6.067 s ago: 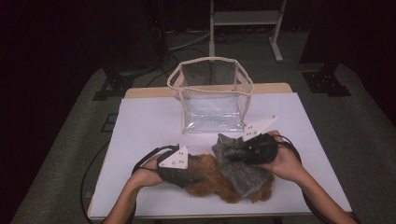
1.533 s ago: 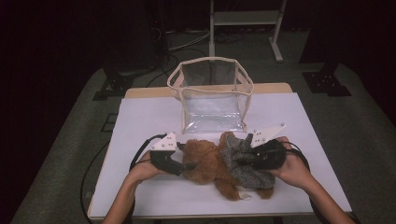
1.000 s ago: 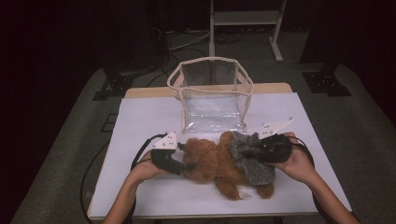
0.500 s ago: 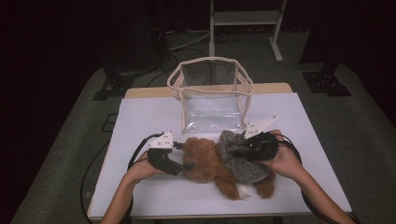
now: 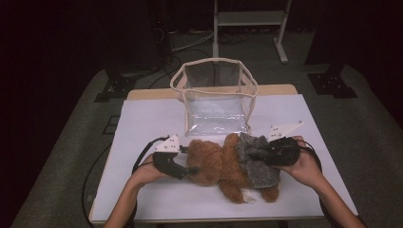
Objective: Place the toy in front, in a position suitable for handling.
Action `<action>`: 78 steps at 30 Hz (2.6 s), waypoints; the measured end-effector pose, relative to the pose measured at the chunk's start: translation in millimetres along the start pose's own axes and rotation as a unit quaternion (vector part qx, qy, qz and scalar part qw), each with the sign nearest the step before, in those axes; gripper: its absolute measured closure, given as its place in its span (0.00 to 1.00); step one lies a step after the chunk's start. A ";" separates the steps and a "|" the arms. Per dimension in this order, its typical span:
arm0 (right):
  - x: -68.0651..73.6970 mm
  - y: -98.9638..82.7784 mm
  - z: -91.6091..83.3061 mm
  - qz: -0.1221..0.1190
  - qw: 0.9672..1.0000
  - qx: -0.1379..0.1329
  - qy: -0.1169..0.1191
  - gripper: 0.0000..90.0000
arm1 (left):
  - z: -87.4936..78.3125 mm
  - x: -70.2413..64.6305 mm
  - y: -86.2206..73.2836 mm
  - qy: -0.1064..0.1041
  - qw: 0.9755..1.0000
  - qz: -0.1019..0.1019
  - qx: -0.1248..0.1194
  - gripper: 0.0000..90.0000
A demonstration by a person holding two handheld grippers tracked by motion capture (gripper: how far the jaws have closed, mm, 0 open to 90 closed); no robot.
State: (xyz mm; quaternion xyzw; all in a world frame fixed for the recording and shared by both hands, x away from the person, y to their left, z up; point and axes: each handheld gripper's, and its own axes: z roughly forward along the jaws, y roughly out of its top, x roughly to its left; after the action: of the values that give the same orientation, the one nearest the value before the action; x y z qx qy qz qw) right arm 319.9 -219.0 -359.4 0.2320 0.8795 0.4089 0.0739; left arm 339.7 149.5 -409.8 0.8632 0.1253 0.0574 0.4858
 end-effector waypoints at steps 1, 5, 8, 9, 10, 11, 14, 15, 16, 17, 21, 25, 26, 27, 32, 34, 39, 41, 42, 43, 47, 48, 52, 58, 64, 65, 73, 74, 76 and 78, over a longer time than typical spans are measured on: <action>2.4 -0.8 -2.1 0.001 1.000 -0.003 0.002 0.86 | 0.5 0.3 -0.1 0.003 1.000 -0.001 0.001 0.28; 20.3 0.7 -4.7 -0.018 1.000 -0.007 0.013 0.86 | 0.7 1.5 0.2 0.010 1.000 -0.005 0.001 0.27; 32.0 1.8 -1.9 -0.032 0.999 -0.003 0.019 0.86 | -0.3 1.7 0.3 0.009 1.000 -0.001 0.004 0.27; 31.0 0.8 0.9 -0.034 0.999 -0.002 0.018 0.86 | -1.7 1.5 0.3 0.006 1.000 -0.001 0.001 0.27; 31.0 0.8 0.9 -0.034 0.999 -0.002 0.018 0.86 | -1.7 1.5 0.3 0.006 1.000 -0.001 0.001 0.27; 25.7 0.7 2.3 -0.029 0.999 -0.003 0.016 0.86 | -4.5 1.5 0.7 0.008 1.000 0.002 -0.004 0.26; 17.8 2.2 5.4 -0.028 1.000 0.000 0.009 0.86 | -8.2 1.6 1.8 0.013 1.000 0.011 -0.004 0.25; 13.6 3.9 7.2 -0.025 1.000 0.000 0.008 0.86 | -9.0 1.2 2.5 0.018 1.000 0.011 -0.006 0.25; 5.6 8.9 11.2 -0.024 1.000 0.003 -0.001 0.86 | -10.4 0.7 4.0 0.023 1.000 0.018 -0.007 0.24; 5.6 8.9 11.2 -0.024 1.000 0.003 -0.001 0.86 | -10.4 0.7 4.0 0.023 1.000 0.018 -0.007 0.24; -15.1 20.3 21.6 -0.013 1.000 0.003 -0.016 0.86 | -12.6 2.0 3.7 0.024 1.000 0.018 -0.004 0.23; -21.2 20.8 25.5 -0.007 1.000 0.005 -0.016 0.86 | -10.3 2.4 2.4 0.026 1.000 0.012 -0.002 0.24; -22.2 19.7 25.1 -0.003 1.000 0.003 -0.013 0.86 | -9.2 2.3 2.4 0.028 1.000 0.012 0.000 0.25; -22.4 18.8 24.2 -0.002 1.000 0.000 -0.010 0.86 | -7.7 2.3 2.7 0.032 0.999 0.013 0.002 0.25; -15.5 3.7 10.2 0.011 1.000 -0.017 -0.001 0.86 | -5.2 2.3 2.5 0.033 0.999 0.014 0.011 0.25; -10.8 -7.8 0.8 0.018 0.999 -0.026 -0.001 0.86 | -4.5 2.5 1.0 0.030 0.999 0.013 0.013 0.25; -9.4 -26.1 -15.2 0.036 0.999 -0.035 -0.008 0.86 | -4.0 2.6 0.2 0.019 1.000 0.011 0.010 0.26; -10.8 -31.0 -19.7 0.041 0.999 -0.032 -0.011 0.86 | -3.3 2.1 0.1 0.011 1.000 0.004 0.004 0.27; -10.8 -31.0 -19.7 0.041 0.999 -0.032 -0.011 0.86 | -3.3 2.1 0.1 0.011 1.000 0.004 0.004 0.28; -11.5 -32.6 -22.8 0.045 0.998 -0.030 -0.013 0.86 | -2.5 1.3 0.9 0.003 1.000 0.005 0.003 0.29; -7.6 -22.2 -21.2 0.027 0.999 -0.022 -0.015 0.86 | -0.9 -0.4 2.5 -0.001 1.000 0.008 0.005 0.30; -7.6 -22.2 -21.2 0.027 0.999 -0.022 -0.015 0.86 | -0.9 -0.4 2.5 -0.001 1.000 0.008 0.005 0.30; -4.9 1.8 -9.1 0.000 1.000 -0.018 -0.003 0.86 | -0.2 -0.4 1.8 -0.003 1.000 0.006 0.001 0.30; -8.7 32.3 28.0 -0.022 1.000 0.013 0.015 0.86 | -0.4 -0.6 -1.0 -0.004 1.000 0.006 0.003 0.29; -17.4 18.0 28.5 0.004 0.998 0.024 0.061 0.86 | 3.9 -1.1 -5.4 -0.010 1.000 0.000 0.004 0.15; -17.4 18.0 28.5 0.004 0.998 0.024 0.061 0.86 | 3.9 -1.1 -5.4 -0.010 1.000 0.000 0.004 0.13; -10.6 2.5 24.2 0.004 0.998 0.012 0.063 0.87 | 15.7 0.9 -14.5 -0.040 0.999 -0.022 -0.003 0.07; -10.4 1.4 23.7 0.004 0.998 0.012 0.064 0.87 | 17.2 0.7 -14.6 -0.043 0.999 -0.023 -0.005 0.06; -9.5 0.2 23.1 0.004 0.998 0.011 0.063 0.87 | 18.6 0.2 -14.4 -0.046 0.999 -0.025 -0.010 0.06; -8.0 -1.9 22.0 0.005 0.998 0.009 0.062 0.87 | 20.8 -0.2 -12.8 -0.047 0.998 -0.026 -0.016 0.07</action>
State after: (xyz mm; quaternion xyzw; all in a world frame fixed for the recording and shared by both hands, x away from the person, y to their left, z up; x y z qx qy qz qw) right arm 333.3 -208.8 -375.7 0.2112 0.8848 0.4152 0.0150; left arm 342.0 138.6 -431.6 0.8534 0.1241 0.0060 0.5063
